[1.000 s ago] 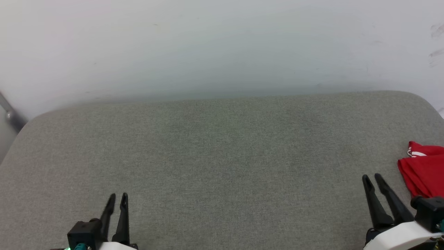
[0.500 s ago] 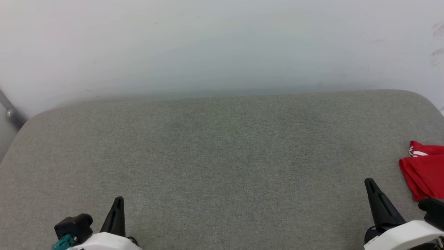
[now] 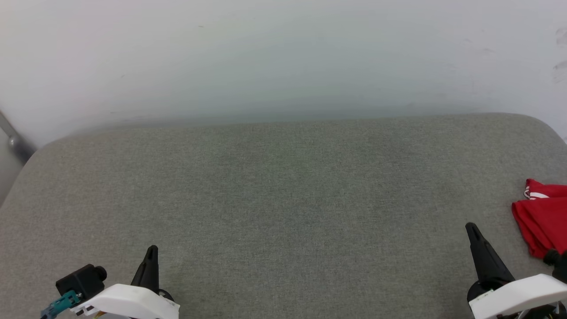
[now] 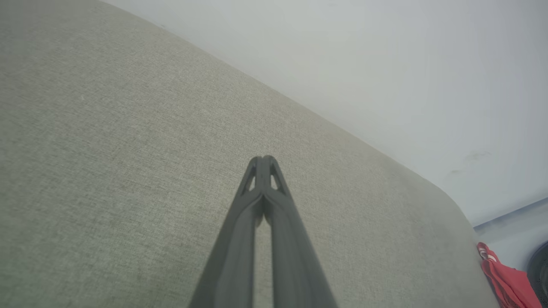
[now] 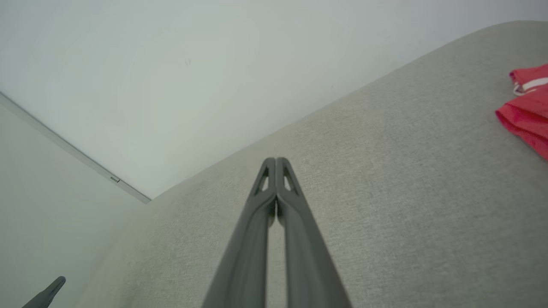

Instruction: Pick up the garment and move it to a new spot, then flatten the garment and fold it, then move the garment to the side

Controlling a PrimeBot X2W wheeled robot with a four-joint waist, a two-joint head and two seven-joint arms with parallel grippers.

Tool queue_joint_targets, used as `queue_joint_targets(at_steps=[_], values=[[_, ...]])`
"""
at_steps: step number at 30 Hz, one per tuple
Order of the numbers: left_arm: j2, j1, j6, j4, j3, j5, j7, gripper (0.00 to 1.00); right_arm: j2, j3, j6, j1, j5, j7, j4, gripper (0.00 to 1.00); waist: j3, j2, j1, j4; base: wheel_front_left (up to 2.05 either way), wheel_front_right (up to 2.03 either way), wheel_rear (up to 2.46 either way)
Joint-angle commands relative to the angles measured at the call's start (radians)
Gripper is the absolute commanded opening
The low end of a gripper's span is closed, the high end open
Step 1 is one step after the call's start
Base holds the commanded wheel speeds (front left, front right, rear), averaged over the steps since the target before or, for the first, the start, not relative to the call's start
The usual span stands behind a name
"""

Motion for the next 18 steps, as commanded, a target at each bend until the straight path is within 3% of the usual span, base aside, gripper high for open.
queue_joint_targets(at_steps=[1,18], values=[[-0.001,-0.034,-0.014,-0.004,0.024,-0.030,0.007,0.00,0.001,-0.006,0.000,-0.042,0.041,0.001,-0.003,0.00,0.001,0.0000,0.0000,0.000,0.00,0.00,0.00],[-0.067,-0.061,-0.094,0.034,0.108,-0.198,0.064,0.00,0.012,-0.018,0.000,-0.079,0.267,0.009,0.057,0.00,0.009,0.0000,0.0000,0.005,0.00,0.00,0.00]])
